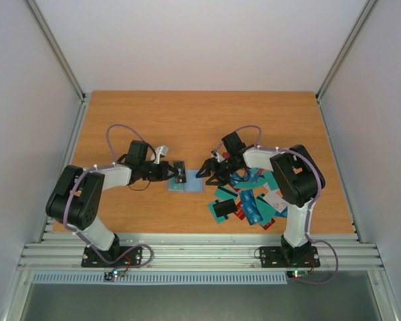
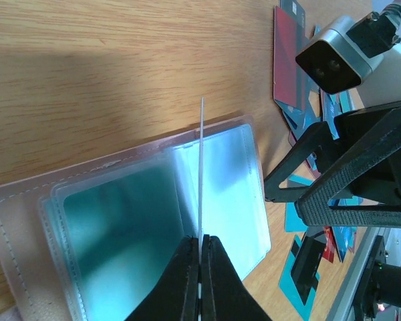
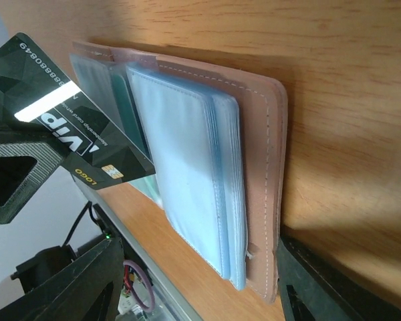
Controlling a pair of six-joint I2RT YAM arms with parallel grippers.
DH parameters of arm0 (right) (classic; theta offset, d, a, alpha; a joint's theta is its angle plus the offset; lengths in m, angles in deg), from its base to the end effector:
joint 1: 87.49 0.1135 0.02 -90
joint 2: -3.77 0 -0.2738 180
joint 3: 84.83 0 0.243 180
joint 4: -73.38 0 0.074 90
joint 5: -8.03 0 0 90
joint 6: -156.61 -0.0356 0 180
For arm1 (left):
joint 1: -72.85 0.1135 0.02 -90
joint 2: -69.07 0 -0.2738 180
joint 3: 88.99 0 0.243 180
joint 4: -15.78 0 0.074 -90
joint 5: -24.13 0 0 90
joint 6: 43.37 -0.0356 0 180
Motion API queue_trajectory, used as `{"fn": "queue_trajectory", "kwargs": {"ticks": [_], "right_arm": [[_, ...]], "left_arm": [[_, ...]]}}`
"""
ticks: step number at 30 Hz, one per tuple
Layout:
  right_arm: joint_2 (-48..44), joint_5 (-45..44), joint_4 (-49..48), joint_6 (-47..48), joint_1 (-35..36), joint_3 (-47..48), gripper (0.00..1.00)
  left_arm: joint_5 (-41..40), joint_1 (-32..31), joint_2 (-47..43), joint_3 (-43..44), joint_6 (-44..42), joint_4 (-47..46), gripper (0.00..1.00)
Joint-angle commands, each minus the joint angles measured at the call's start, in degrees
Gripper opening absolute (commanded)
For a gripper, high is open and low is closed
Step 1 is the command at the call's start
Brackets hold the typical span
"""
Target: Put the credit cards into the card holder
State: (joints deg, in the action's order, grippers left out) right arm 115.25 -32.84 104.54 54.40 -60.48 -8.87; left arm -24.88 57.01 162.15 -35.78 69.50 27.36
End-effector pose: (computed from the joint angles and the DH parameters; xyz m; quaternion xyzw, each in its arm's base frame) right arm 0.3054 0.1859 0.1378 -0.1980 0.8725 0.4452 0.0365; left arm 0.2669 -0.1000 0.1522 0.0612 0.8896 -0.4143 0.1822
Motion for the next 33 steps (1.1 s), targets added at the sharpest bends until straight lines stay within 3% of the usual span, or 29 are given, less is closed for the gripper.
{"fn": "queue_trajectory", "kwargs": {"ticks": [1,16,33], "right_arm": [[1.7,0.2,-0.4,-0.2,-0.2,1.1,0.64],[2.8,0.6,0.9,0.7,-0.2,2.1,0.62],[3.7,0.9,0.5,0.5,-0.2,2.4,0.61]], "left_arm": [[2.6,0.1,2.0,0.1,0.2,-3.2,0.00],[3.8,0.2,1.6,-1.9,3.1,-5.6,0.00],[2.6,0.1,3.1,-0.5,3.8,2.4,0.00]]}}
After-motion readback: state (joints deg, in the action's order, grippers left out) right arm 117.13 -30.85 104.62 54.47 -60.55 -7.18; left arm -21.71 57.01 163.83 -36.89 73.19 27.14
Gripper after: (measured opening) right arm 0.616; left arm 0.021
